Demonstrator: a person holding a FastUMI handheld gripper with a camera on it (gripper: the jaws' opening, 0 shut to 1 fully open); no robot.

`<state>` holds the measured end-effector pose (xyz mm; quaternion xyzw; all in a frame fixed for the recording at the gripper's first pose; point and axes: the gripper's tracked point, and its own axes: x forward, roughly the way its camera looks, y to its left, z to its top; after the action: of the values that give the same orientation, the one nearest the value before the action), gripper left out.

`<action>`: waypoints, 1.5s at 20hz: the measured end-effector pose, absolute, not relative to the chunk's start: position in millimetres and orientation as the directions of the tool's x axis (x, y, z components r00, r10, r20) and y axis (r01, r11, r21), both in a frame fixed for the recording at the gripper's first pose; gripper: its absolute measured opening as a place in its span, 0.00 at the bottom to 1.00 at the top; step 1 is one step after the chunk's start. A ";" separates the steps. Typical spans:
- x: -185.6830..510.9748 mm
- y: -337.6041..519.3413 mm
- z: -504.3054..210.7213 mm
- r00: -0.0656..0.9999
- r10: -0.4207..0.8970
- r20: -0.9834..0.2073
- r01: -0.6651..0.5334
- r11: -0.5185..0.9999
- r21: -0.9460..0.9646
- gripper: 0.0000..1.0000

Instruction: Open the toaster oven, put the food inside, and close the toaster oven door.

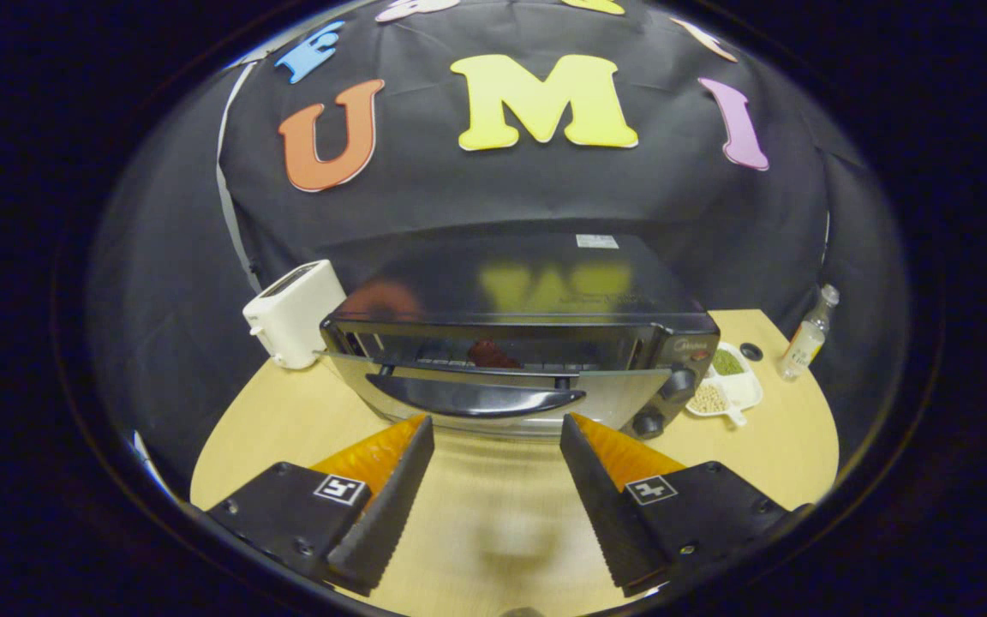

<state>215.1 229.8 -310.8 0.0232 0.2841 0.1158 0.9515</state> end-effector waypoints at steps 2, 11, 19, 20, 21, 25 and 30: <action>211.2 228.6 -302.3 0.823 0.236 -0.517 -0.217 0.971 0.098 0.95; 139.3 158.1 -216.9 0.905 0.183 -0.384 -0.183 0.982 0.037 0.95; 57.5 24.3 -83.3 0.988 0.047 -0.144 -0.045 0.999 0.018 0.99; 50.0 6.0 -72.1 0.993 0.024 -0.116 -0.023 1.000 0.011 0.99; 43.2 -9.8 -62.9 0.996 0.002 -0.092 -0.002 1.000 0.002 1.00; 24.7 -60.6 -43.9 0.998 -0.033 -0.048 0.032 0.999 -0.021 1.00; 21.2 -89.7 -40.4 1.000 0.004 -0.019 -0.004 1.000 0.000 1.00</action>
<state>21.2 -89.7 -40.4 -0.0001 0.0094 0.0021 1.0000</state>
